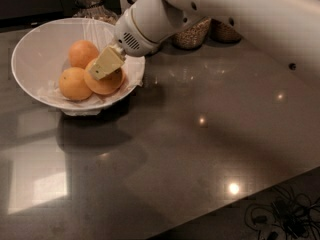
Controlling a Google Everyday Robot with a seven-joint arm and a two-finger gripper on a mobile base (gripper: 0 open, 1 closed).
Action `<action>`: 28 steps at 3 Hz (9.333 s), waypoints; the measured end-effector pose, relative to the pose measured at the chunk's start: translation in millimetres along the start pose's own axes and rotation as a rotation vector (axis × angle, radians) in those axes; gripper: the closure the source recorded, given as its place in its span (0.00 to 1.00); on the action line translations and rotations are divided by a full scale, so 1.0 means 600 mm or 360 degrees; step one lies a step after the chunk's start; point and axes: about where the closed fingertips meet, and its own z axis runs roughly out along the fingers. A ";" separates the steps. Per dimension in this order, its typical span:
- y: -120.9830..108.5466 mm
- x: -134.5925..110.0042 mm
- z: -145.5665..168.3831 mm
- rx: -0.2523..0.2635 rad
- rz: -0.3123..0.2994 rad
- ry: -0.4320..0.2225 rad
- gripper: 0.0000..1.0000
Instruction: Pick orange from white bowl
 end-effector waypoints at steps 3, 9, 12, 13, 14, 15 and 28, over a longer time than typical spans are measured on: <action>-0.031 0.021 -0.023 0.0066 0.0036 -0.0025 0.81; -0.009 -0.004 -0.042 0.0002 -0.0004 -0.0085 0.05; 0.015 0.002 -0.019 -0.0020 0.0021 -0.0024 0.25; 0.024 0.016 0.005 -0.0053 0.0040 0.0031 0.30; 0.033 0.029 0.029 -0.0086 0.0059 0.0085 0.38; 0.037 0.038 0.046 -0.0106 0.0074 0.0124 0.38; 0.031 0.081 0.091 -0.0194 0.0287 0.0226 1.00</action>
Offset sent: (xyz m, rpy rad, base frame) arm 0.0088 -0.0200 0.0005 0.0118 -0.0131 -0.0372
